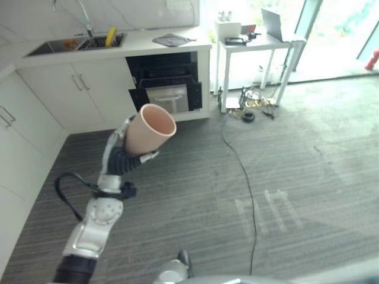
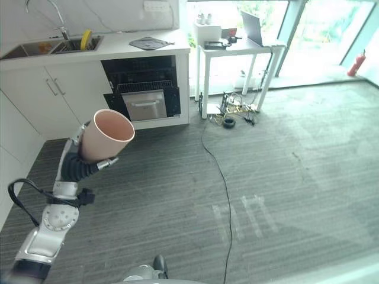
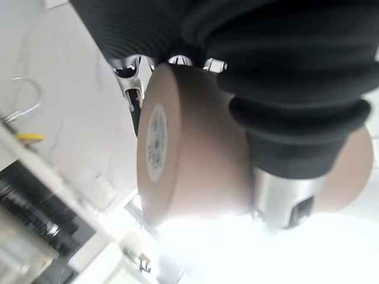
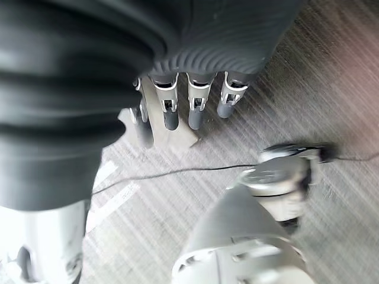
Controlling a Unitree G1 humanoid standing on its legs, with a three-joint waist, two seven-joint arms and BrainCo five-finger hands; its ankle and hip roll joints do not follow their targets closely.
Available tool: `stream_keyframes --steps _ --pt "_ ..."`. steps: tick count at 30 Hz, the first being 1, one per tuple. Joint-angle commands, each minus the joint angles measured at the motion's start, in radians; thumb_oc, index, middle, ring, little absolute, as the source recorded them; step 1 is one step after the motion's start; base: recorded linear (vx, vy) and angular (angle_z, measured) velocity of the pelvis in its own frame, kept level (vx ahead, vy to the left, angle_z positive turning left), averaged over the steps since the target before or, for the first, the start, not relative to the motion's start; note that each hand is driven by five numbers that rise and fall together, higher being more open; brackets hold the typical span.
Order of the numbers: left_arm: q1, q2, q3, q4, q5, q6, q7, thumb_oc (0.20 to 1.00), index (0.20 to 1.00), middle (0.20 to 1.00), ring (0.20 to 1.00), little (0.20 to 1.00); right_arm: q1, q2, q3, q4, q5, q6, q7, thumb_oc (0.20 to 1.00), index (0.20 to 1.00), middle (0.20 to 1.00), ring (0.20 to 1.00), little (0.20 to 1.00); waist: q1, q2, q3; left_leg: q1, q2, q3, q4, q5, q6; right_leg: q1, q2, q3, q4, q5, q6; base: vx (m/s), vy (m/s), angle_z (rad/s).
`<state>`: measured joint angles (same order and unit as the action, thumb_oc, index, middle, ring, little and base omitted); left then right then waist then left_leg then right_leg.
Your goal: Place the dishes in the dishwasher.
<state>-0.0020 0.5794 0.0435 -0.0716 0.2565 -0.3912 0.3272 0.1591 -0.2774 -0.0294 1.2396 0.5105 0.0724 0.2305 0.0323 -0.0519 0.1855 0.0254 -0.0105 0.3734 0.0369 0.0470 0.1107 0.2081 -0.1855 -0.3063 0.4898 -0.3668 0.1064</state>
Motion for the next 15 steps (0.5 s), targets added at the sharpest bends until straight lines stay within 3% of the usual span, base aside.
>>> stream_keyframes --steps 1,3,5,6,7,8,9,10,11,12,15 --pt "-0.061 0.029 0.028 -0.051 -0.025 -0.026 -0.016 0.200 0.200 0.200 0.200 0.200 -0.045 0.007 -0.019 -0.020 -0.033 -0.023 -0.001 1.000 1.000 1.000 1.000 1.000 0.043 0.051 -0.039 -0.031 0.026 -0.053 0.031 -0.093 -0.109 -0.020 0.087 0.002 -0.109 0.141 0.040 0.40 0.405 0.57" --pt "-0.085 0.059 0.020 -0.056 -0.045 -0.007 -0.028 0.200 0.200 0.200 0.200 0.200 -0.047 0.014 -0.024 -0.028 -0.020 -0.004 -0.001 1.000 1.000 1.000 1.000 1.000 0.051 0.037 -0.051 -0.044 -0.029 -0.055 0.037 -0.107 -0.064 -0.020 0.107 0.025 -0.052 0.235 0.073 0.25 0.313 0.63" --pt "-0.101 0.077 0.009 -0.054 -0.047 0.006 -0.034 0.200 0.200 0.200 0.200 0.200 -0.044 0.029 -0.024 -0.041 -0.033 0.001 -0.001 1.000 1.000 1.000 1.000 1.000 0.063 0.022 -0.058 -0.034 -0.096 -0.080 0.035 -0.127 -0.017 -0.073 0.120 0.059 0.106 0.398 0.142 0.23 0.289 0.78" --pt "-0.101 0.081 0.009 -0.057 -0.051 0.015 -0.035 0.200 0.200 0.200 0.200 0.200 -0.044 0.030 -0.021 -0.041 -0.032 0.000 -0.002 1.000 1.000 1.000 1.000 1.000 0.065 0.025 -0.060 -0.025 -0.106 -0.087 0.027 -0.130 -0.006 -0.116 0.108 0.058 0.177 0.436 0.151 0.24 0.276 1.02" --pt "-0.102 0.111 0.012 -0.049 -0.075 0.017 -0.015 0.200 0.200 0.200 0.200 0.200 -0.053 0.039 -0.013 -0.042 -0.011 -0.009 -0.009 1.000 1.000 1.000 1.000 1.000 0.047 0.048 -0.048 -0.004 -0.109 -0.091 0.016 -0.147 0.003 -0.236 0.138 0.086 0.195 0.426 0.149 0.32 0.238 0.60" --pt "-0.111 0.122 0.011 -0.031 -0.074 0.000 -0.001 0.200 0.200 0.200 0.200 0.200 -0.049 0.042 -0.005 -0.049 0.017 -0.017 -0.016 1.000 1.000 1.000 1.000 1.000 0.027 0.061 -0.034 0.001 -0.113 -0.118 0.024 -0.148 -0.020 -0.273 0.153 0.086 0.068 0.369 0.122 0.36 0.152 0.10" --pt "-0.120 0.115 0.008 -0.027 -0.062 0.002 0.007 0.200 0.200 0.200 0.200 0.200 -0.041 0.040 0.003 -0.058 0.035 -0.014 -0.021 1.000 1.000 1.000 1.000 1.000 0.014 0.070 -0.029 0.013 -0.109 -0.148 0.024 -0.146 -0.041 -0.263 0.139 0.074 -0.065 0.324 0.087 0.39 0.002 0.47" --pt "-0.136 0.104 -0.009 -0.020 -0.044 0.007 0.025 0.200 0.200 0.200 0.200 0.200 -0.028 0.036 0.004 -0.059 0.057 -0.015 -0.021 1.000 1.000 1.000 1.000 1.000 -0.007 0.079 -0.019 0.027 -0.110 -0.189 0.035 -0.154 -0.055 -0.257 0.117 0.101 -0.226 0.327 0.068 0.50 -0.061 1.04" --pt "-0.140 0.098 -0.018 -0.023 -0.028 0.000 0.039 0.200 0.200 0.200 0.200 0.200 -0.022 0.042 -0.008 -0.033 0.071 -0.021 -0.020 1.000 1.000 1.000 1.000 1.000 -0.040 0.094 -0.001 0.088 -0.113 -0.216 0.015 -0.216 -0.031 -0.383 0.059 0.164 -0.283 0.451 0.115 0.67 -0.048 1.24" --pt "-0.129 0.093 -0.017 -0.020 -0.014 -0.025 0.035 0.200 0.200 0.200 0.200 0.200 -0.017 0.044 -0.037 -0.011 0.059 -0.019 -0.020 1.000 1.000 1.000 1.000 1.000 -0.052 0.114 0.016 0.138 -0.103 -0.213 0.007 -0.257 -0.020 -0.471 0.026 0.172 -0.278 0.490 0.126 0.66 -0.027 0.73" --pt "-0.131 0.096 -0.019 -0.011 -0.008 -0.051 0.024 0.200 0.200 0.200 0.200 0.200 -0.003 0.044 -0.065 0.008 0.040 -0.015 -0.009 1.000 1.000 1.000 1.000 1.000 -0.061 0.110 0.021 0.160 -0.099 -0.178 0.051 -0.307 -0.019 -0.465 -0.005 0.144 -0.265 0.482 0.124 0.43 -0.033 0.37"
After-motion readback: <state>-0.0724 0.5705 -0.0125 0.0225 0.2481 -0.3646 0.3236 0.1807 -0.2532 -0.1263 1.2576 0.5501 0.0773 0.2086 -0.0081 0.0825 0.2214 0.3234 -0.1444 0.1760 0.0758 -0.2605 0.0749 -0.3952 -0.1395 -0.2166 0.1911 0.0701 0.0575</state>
